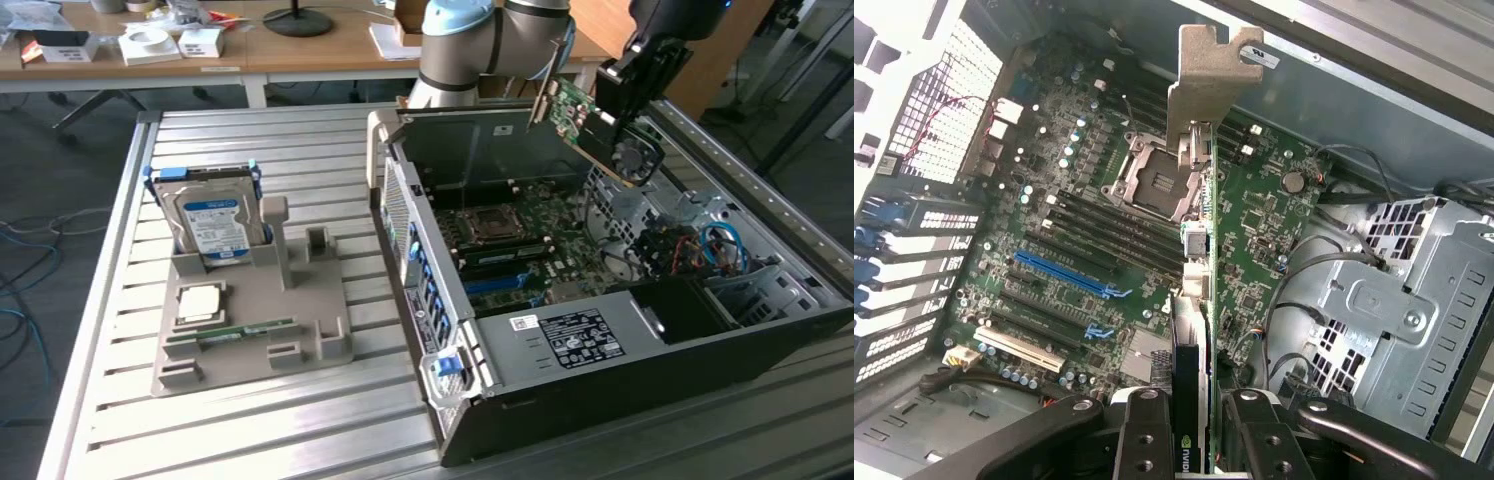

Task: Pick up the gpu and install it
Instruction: 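Insert the gpu into the slot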

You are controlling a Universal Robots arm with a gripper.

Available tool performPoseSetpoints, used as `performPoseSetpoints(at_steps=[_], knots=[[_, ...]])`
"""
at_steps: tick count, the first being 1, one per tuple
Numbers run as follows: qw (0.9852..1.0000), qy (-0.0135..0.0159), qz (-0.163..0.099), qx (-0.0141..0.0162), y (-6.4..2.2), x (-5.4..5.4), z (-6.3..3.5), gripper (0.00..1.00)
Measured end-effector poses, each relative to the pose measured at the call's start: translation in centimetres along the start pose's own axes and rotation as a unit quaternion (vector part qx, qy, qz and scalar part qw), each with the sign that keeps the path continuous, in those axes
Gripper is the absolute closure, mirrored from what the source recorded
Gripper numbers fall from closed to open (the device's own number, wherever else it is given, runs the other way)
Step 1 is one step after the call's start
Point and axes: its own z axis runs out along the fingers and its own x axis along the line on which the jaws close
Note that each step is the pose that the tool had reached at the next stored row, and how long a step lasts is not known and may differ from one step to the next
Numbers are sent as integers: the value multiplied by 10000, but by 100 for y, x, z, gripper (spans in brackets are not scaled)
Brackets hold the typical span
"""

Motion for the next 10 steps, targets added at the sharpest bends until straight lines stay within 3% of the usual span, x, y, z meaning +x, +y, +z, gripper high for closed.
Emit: performPoseSetpoints(at_steps=[10], knots=[[9995,14,-325,-7,0,0,0,73]])
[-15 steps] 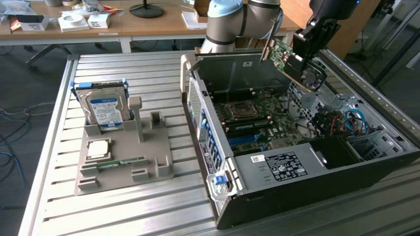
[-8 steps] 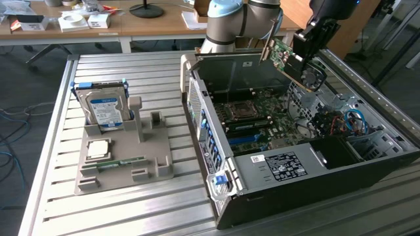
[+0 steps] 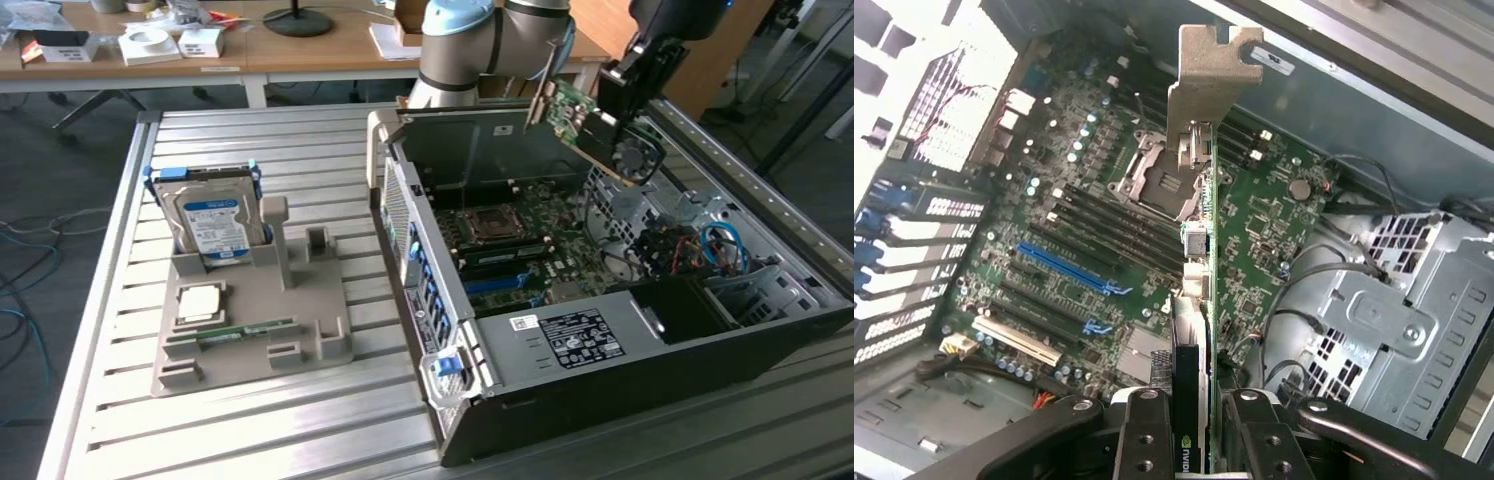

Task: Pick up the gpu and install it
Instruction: 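Insert the gpu into the slot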

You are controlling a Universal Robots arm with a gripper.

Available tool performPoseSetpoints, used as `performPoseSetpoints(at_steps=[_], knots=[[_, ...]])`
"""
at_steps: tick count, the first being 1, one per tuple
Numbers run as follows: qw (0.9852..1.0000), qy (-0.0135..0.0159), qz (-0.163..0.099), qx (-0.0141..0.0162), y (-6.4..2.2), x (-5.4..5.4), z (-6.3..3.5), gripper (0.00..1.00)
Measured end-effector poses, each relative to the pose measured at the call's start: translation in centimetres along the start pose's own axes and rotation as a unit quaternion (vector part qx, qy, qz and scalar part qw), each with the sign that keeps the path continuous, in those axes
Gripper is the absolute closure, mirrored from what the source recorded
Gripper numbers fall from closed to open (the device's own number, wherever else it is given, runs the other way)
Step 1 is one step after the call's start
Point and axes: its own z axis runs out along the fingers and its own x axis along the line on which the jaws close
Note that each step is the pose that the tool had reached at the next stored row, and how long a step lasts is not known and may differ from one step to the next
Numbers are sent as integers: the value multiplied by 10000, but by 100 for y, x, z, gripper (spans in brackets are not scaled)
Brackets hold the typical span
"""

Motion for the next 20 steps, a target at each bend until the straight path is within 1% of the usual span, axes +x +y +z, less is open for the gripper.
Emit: performPoseSetpoints(at_steps=[3,6,11,13,16,20], knots=[[9999,7,-173,-4,0,0,0,73],[9994,15,-347,-7,0,0,0,73],[9978,28,-655,-14,0,0,0,73],[9968,34,-794,-18,0,0,0,73],[9949,42,-1004,-22,0,0,0,73],[9915,55,-1301,-28,0,0,0,73]])
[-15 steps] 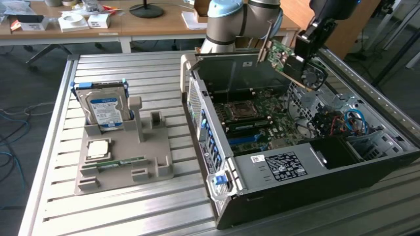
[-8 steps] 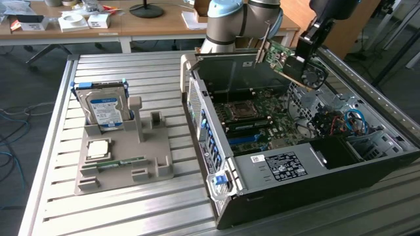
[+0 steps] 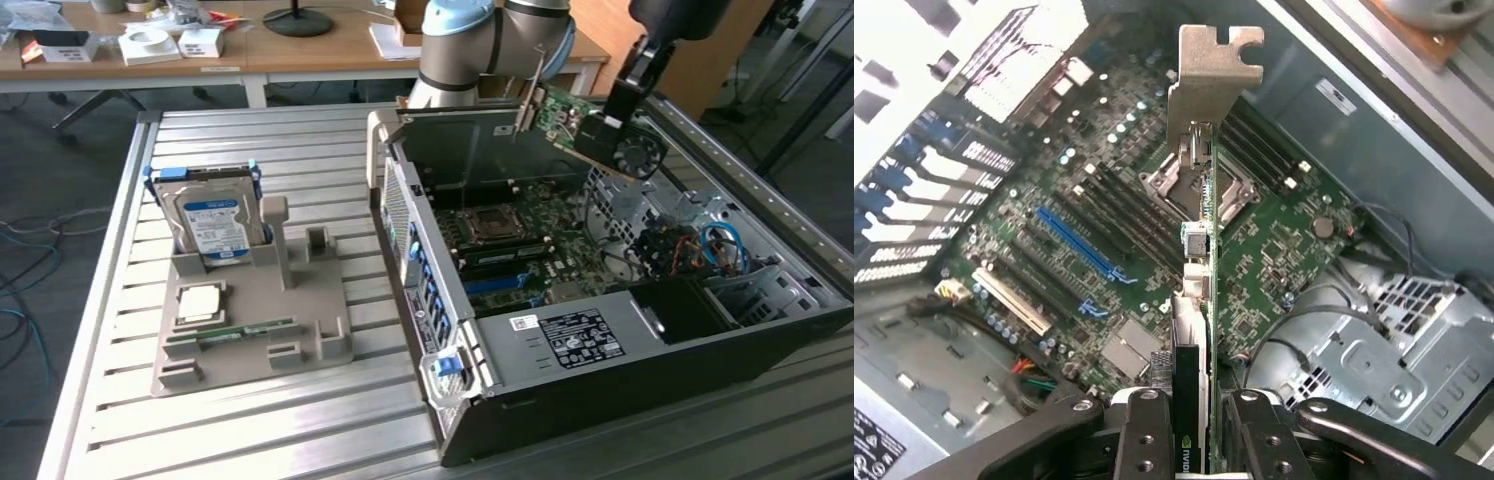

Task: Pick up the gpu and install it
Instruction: 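Insert the gpu into the slot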

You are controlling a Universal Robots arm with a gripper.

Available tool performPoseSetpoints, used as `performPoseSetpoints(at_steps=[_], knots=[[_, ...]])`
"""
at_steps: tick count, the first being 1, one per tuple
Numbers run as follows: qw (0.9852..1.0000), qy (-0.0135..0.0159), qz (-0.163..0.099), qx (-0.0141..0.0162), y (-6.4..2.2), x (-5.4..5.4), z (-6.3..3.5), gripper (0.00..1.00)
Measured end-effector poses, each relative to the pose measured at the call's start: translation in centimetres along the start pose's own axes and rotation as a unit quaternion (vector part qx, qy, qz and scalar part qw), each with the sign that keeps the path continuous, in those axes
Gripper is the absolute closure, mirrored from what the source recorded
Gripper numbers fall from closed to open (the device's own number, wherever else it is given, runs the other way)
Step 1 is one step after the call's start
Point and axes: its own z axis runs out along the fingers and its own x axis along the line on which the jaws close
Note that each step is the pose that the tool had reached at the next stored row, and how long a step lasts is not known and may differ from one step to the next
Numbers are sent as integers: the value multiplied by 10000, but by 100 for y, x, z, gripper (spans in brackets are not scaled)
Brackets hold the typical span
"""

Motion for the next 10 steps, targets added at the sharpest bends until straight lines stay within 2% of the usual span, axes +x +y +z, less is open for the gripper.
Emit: performPoseSetpoints(at_steps=[5,10], knots=[[9993,16,-368,-8,0,0,0,73],[9973,31,-736,-16,0,0,0,73]])
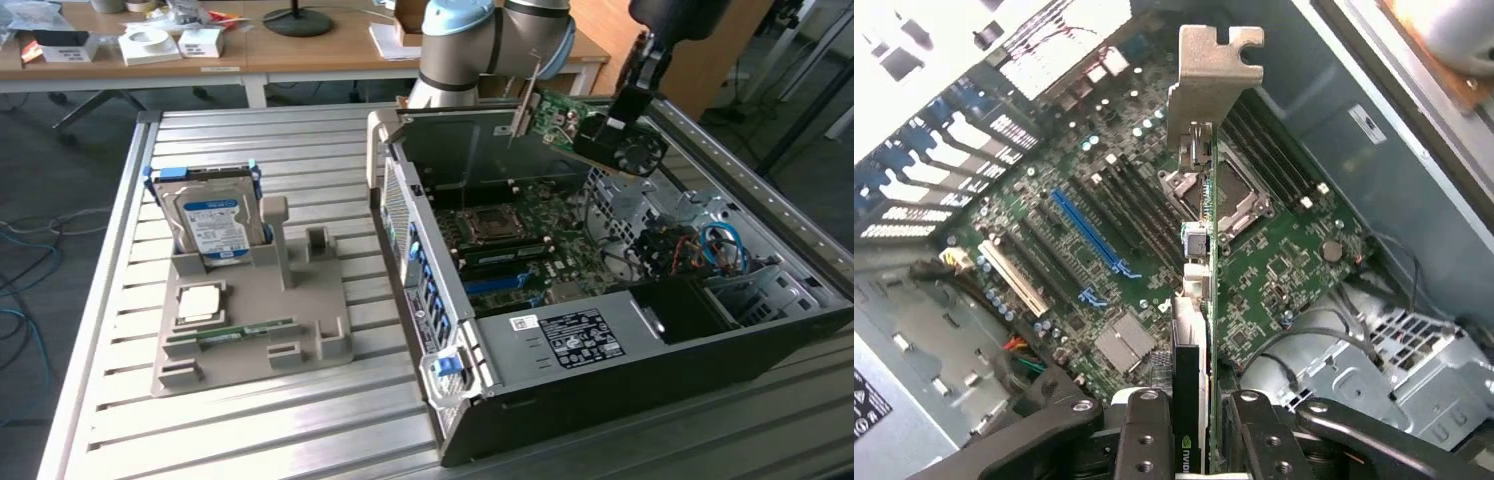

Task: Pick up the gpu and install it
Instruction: 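Insert the gpu into the slot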

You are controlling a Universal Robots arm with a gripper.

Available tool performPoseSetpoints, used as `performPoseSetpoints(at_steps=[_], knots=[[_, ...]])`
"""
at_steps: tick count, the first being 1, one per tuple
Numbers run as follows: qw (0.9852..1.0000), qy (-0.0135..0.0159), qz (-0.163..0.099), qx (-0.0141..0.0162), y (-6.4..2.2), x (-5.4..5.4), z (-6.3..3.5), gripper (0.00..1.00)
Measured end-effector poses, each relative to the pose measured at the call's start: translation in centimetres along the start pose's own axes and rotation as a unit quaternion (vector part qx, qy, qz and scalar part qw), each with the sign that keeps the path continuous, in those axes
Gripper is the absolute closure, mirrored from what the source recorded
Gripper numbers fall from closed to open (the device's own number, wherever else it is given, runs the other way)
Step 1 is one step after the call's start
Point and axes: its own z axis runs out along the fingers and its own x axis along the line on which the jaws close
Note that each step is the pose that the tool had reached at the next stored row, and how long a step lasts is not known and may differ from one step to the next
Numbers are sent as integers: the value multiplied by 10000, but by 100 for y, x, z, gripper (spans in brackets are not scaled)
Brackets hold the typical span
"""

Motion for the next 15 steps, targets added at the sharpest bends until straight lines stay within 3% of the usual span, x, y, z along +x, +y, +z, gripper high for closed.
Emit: performPoseSetpoints(at_steps=[7,15], knots=[[9987,22,-515,-11,0,0,0,73],[9940,47,-1093,-24,0,0,0,73]])
